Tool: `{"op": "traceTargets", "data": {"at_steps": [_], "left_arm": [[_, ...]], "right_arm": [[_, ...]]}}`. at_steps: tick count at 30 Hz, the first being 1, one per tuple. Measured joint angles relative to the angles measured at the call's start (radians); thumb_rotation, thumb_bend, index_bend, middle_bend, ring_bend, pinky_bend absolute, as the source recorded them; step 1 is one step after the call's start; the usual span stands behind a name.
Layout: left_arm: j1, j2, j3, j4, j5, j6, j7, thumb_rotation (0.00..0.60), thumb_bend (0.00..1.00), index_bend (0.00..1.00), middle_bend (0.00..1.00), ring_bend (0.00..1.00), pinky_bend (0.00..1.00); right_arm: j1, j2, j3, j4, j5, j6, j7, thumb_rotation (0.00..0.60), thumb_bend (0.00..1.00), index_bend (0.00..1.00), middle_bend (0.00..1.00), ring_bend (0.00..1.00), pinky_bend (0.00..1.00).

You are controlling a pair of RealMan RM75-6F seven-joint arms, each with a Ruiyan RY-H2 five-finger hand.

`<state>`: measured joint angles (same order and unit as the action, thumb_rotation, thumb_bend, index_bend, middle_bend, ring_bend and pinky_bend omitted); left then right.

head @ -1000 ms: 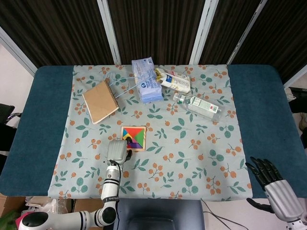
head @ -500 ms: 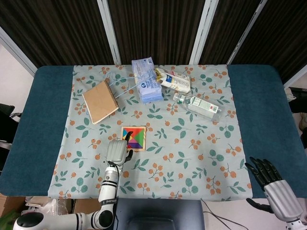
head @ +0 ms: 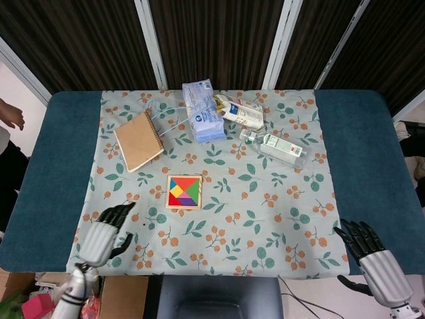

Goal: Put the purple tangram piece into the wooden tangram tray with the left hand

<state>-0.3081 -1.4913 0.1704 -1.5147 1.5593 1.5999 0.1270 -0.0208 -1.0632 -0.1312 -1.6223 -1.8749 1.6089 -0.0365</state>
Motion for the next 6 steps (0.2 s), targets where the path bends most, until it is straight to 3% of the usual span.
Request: {"op": "traceTargets", "data": {"at_steps": [2,6], "left_arm": [[0.074,0.051,0.041,0.073,0.026,0.073,-0.096,0.6,0.38,0.03,0.04,0.0,0.01],[0.134,0.112,0.061,0.141,0.086,0.166,-0.181,0.6,0.38,0.03,0.04,0.0,0.01]], "right_arm": [[-0.001,-0.015,0.001,-0.004,-0.004,-0.007,-0.033,0.6,0.16,0.0,0.0,0.0,0.0],[-0.002,-0.038,0.001,-0.013,-0.008,-0.024,-0.089,0.6,0.16,0.0,0.0,0.0,0.0]]}}
